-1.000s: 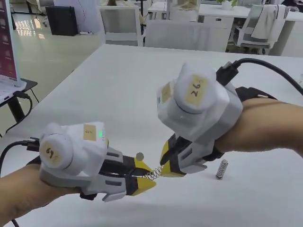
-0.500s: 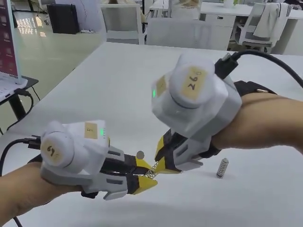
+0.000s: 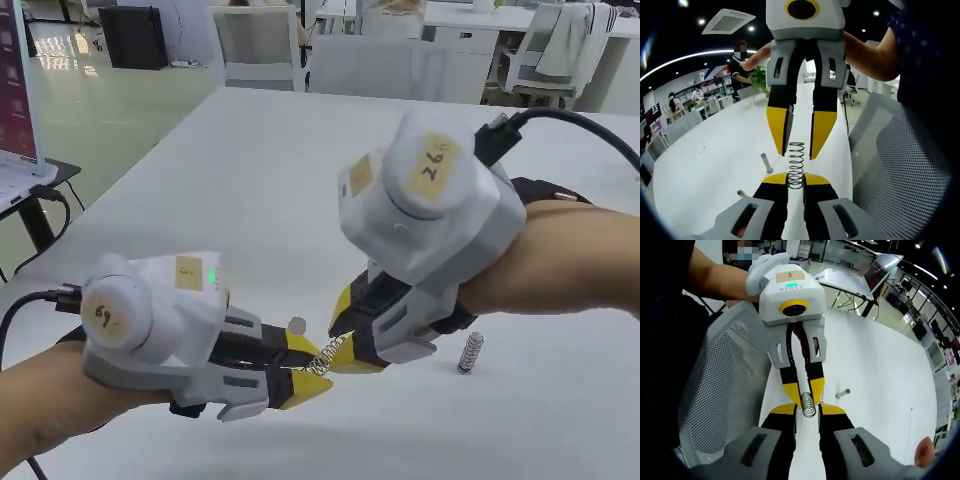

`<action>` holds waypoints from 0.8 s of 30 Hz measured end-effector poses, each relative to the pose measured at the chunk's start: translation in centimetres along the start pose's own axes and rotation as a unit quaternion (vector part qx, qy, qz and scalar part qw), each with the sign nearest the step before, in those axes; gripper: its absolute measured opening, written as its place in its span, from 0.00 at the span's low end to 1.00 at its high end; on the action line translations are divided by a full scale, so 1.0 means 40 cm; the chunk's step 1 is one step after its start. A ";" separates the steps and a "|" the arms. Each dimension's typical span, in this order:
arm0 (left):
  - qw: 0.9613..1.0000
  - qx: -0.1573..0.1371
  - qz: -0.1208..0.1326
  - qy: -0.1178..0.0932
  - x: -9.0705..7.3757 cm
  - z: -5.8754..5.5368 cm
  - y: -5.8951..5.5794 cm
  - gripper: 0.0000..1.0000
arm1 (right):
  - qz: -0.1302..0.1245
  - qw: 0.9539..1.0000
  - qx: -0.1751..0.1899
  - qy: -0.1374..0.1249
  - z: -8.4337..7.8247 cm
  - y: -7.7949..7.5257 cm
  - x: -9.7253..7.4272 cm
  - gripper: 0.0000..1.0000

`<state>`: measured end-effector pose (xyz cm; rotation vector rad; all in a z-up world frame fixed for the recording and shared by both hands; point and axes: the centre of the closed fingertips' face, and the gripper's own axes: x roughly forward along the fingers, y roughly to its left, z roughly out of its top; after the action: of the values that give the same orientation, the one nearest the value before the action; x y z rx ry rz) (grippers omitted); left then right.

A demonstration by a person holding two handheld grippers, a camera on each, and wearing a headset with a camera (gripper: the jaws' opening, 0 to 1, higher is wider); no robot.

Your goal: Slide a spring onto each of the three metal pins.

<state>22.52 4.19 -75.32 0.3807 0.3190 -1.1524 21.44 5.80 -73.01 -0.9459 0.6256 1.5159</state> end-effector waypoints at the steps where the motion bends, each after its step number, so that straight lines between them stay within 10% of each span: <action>1: 1.000 0.000 0.000 -0.002 0.000 0.003 0.001 0.02 | 0.002 1.000 0.003 -0.001 -0.002 0.001 0.002 0.14; 24: 1.000 0.006 0.000 -0.024 -0.005 0.038 -0.005 0.02 | 0.017 0.999 0.026 -0.017 0.000 0.003 0.012 0.09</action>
<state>22.32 3.61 -73.90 0.3637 0.2697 -1.1631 21.34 6.04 -73.44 -0.8736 0.6561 1.5349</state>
